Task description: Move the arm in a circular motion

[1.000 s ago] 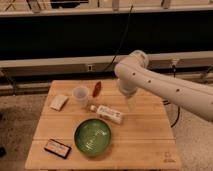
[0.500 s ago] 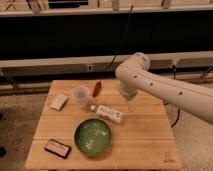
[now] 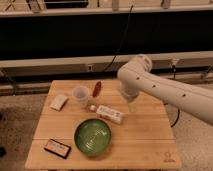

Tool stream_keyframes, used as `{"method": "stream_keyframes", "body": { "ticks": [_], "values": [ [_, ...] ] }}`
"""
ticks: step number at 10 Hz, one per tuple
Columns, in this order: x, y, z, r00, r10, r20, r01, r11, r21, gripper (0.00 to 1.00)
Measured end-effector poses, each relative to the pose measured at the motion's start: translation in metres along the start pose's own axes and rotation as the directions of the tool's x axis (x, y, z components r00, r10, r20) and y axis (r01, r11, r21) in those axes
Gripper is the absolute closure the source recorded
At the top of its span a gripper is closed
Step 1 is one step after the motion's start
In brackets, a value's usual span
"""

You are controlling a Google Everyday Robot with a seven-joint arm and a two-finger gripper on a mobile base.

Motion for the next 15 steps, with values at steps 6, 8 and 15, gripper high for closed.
{"method": "stream_keyframes", "body": {
  "ticks": [6,8,15],
  "values": [
    [0.0029,0.0002,0.0005,1.0,-0.016,0.008,0.016,1.0,0.003,0.2],
    [0.0033,0.0003,0.0006,1.0,-0.022,0.01,0.022,1.0,0.004,0.2],
    [0.005,0.0035,0.0012,0.999,-0.047,0.018,0.046,0.999,0.006,0.2]
  ]
}}
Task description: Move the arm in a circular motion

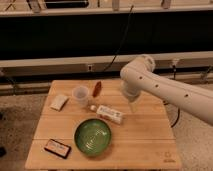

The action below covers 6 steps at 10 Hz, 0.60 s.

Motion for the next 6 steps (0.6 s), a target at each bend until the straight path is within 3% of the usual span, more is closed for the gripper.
{"method": "stream_keyframes", "body": {
  "ticks": [6],
  "values": [
    [-0.0032,-0.0006,0.0017,1.0,-0.028,0.005,0.028,1.0,0.002,0.2]
  ]
}}
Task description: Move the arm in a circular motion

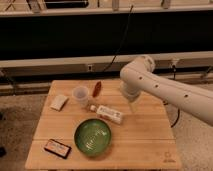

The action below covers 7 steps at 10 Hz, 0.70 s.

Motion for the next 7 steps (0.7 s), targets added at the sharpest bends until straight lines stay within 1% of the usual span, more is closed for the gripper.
{"method": "stream_keyframes", "body": {
  "ticks": [7],
  "values": [
    [-0.0033,0.0022,0.0006,1.0,-0.021,0.007,0.021,1.0,0.001,0.2]
  ]
}}
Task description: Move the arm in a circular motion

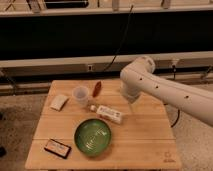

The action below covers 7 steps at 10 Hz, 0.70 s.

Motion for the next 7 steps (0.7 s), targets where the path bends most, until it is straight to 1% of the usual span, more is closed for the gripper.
{"method": "stream_keyframes", "body": {
  "ticks": [7],
  "values": [
    [-0.0009,0.0032,0.0007,1.0,-0.012,0.01,0.012,1.0,-0.001,0.2]
  ]
}}
